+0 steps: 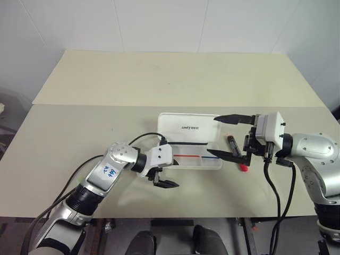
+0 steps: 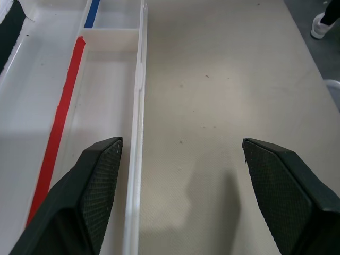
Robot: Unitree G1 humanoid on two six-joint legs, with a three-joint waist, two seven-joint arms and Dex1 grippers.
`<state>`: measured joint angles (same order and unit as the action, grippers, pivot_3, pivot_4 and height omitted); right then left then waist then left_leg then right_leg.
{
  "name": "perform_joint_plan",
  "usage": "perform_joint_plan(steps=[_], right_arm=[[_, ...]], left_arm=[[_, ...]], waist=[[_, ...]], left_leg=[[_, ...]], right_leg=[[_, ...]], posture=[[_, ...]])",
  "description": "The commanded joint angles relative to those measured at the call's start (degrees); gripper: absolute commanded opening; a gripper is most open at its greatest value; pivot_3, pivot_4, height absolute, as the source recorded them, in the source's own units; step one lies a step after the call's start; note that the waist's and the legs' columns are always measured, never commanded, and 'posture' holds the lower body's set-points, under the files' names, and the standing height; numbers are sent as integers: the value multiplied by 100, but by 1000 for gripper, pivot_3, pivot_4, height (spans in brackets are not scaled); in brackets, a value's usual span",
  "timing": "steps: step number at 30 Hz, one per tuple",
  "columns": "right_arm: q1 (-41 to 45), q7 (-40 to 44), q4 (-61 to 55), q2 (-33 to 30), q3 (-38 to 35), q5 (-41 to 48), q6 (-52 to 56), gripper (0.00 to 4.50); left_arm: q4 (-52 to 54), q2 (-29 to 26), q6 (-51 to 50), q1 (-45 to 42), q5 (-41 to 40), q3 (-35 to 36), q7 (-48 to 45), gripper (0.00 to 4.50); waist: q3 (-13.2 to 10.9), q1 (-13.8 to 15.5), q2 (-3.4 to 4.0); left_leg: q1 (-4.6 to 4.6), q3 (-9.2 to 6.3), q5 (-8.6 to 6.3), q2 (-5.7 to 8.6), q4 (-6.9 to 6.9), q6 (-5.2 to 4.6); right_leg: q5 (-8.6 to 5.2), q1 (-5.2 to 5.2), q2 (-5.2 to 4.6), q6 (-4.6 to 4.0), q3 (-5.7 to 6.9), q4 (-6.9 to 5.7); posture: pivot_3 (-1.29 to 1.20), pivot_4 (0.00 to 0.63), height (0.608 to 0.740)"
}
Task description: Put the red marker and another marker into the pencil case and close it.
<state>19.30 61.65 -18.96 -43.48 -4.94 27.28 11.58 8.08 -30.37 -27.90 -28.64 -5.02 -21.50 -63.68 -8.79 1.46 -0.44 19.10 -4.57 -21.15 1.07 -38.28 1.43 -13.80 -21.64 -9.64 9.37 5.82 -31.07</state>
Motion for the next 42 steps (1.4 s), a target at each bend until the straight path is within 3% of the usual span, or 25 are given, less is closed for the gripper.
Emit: perform_joint_plan(steps=[1,7,10,18,32,35,42], right_arm=[[-13,-142,-106,31,-136,64,1,4500],[-247,-803,-135,176,-344,3,231,4500],[-698,-1621,-329,285,-418,-295,700,4500],[-1526,-3523,-615,930,-610,-836,1917,4500],[-1855,-4346,189,1849,-448,-1371,1851,4500],[-1763,-4438,446,2067,-486,-1380,1846,3832],[-1470,-4381,682,2152,-302,-1516,1779,1334]], left_arm=[[204,45,334,57,-283,313,63,3875],[334,193,669,139,-851,838,87,3875],[592,120,680,286,-1609,1294,-306,3875],[624,-424,563,340,-2290,2050,-505,3875],[40,-1165,1334,805,-2161,2897,-506,3875],[67,-1172,1372,861,-2153,2969,-368,3898],[168,-1186,1424,972,-2164,3020,-113,3898]], waist=[[0,4,0],[0,4,0],[0,5,0],[-1,-2,3],[-5,-26,11],[1,-31,1],[2,-26,-2]], left_leg=[[0,0,0,0,0,0],[-1,0,0,-1,-1,0],[0,-1,0,-3,0,1],[-5,7,-3,-5,2,5],[-9,23,-5,-5,20,1],[-11,26,-5,-7,18,1],[-50,41,-8,-8,18,-2]], right_leg=[[0,0,0,0,0,0],[0,0,0,0,0,-1],[0,-1,0,0,0,-1],[0,-4,0,-2,-1,-7],[-2,-20,1,-7,-5,-8],[-1,-24,1,-8,-6,-15],[4,-5,1,-20,-21,-40]], posture=[[0,150,740],[0,150,740],[0,150,740],[0,150,740],[0,150,740],[0,150,740],[0,150,740]])
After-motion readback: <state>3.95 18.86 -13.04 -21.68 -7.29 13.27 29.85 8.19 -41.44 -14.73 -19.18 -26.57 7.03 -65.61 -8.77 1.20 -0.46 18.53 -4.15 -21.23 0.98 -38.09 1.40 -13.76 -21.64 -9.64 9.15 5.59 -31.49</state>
